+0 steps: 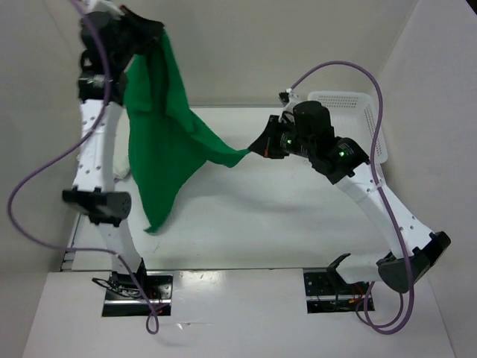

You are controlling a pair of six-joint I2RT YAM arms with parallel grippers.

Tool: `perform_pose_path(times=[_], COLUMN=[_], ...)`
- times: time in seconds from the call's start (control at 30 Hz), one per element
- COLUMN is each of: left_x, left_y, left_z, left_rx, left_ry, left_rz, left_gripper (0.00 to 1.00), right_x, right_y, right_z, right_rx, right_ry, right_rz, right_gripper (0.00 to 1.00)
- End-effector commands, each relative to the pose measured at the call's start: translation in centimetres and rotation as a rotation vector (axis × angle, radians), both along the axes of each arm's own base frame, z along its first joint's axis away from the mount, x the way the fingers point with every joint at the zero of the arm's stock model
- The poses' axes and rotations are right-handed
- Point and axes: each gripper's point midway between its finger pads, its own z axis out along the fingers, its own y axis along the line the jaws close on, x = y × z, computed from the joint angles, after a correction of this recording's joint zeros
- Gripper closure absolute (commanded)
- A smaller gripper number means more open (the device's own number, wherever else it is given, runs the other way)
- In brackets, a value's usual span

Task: Fold and stack the t-shirts
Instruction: Flatten out the crumpled T-shirt at the center of the board.

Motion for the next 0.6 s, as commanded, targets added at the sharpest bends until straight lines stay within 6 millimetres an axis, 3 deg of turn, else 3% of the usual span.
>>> perform_pose_path(times=[0.0,0.03,0.07,0.1,0.13,0.17,0.2,0.23,0.27,0.3,0.33,0.37,0.4,0.43,0.47,0.5,0.57], left_x=[7.2,7.5,8.1,9.2,8.7,8.4,8.6,7.9,6.3,5.3,4.3,3.3,1.3,0.5,-0.2,-2.7,-4.5], left_y=[-7.2,-10.5,-12.4,-14.5,-18.2,-20.2,-22.2,-23.8,-26.5,-27.4,-27.9,-28.1,-28.0,-27.5,-26.6,-24.8,-22.3], left_z=[-12.4,-14.1,-16.4,-20.3,-21.8,-23.1,-26.2,-24.9,-24.9,-25.0,-25.3,-29.1,-26.8,-27.1,-27.6,-28.0,-27.5], left_rx=[0.111,0.130,0.152,0.174,0.196,0.216,0.254,0.264,0.284,0.303,0.320,0.352,0.353,0.364,0.384,0.398,0.365], left_ry=[0.250,0.263,0.293,0.349,0.358,0.371,0.410,0.373,0.361,0.365,0.378,0.460,0.429,0.435,0.452,0.489,0.484], left_rz=[-0.136,-0.181,-0.220,-0.251,-0.311,-0.351,-0.385,-0.412,-0.467,-0.497,-0.513,-0.532,-0.558,-0.561,-0.538,-0.520,-0.482], left_gripper=[0.85,0.83,0.80,0.78,0.77,0.75,0.71,0.67,0.59,0.49,0.31,0.21,0.10,0.00,0.00,0.00,0.00], right_x=[0.0,0.1,-0.1,-0.3,0.0,-0.5,-0.6,-0.9,-0.7,-0.8,-0.7,-0.6,-0.8,-0.3,-0.1,-0.1,1.1], right_y=[-0.7,-1.2,-1.6,-1.9,-2.6,-2.9,-3.2,-3.4,-4.3,-4.5,-5.2,-5.7,-6.1,-7.0,-7.8,-8.6,-11.3], right_z=[-3.5,-4.1,-4.2,-5.3,-6.2,-6.5,-7.1,-7.9,-8.3,-9.4,-10.1,-10.7,-11.3,-11.9,-12.6,-13.9,-14.8], right_rx=[-0.026,-0.036,-0.039,-0.051,-0.074,-0.084,-0.089,-0.106,-0.122,-0.142,-0.160,-0.178,-0.193,-0.205,-0.212,-0.224,-0.209], right_ry=[0.088,0.095,0.090,0.111,0.127,0.139,0.150,0.170,0.172,0.187,0.203,0.213,0.218,0.226,0.240,0.273,0.297], right_rz=[-0.066,-0.094,-0.106,-0.120,-0.147,-0.147,-0.166,-0.166,-0.198,-0.207,-0.227,-0.257,-0.270,-0.304,-0.327,-0.342,-0.415], right_gripper=[1.00,1.00,1.00,1.00,1.00,1.00,1.00,1.00,1.00,1.00,1.00,1.00,1.00,1.00,1.00,1.00,1.00])
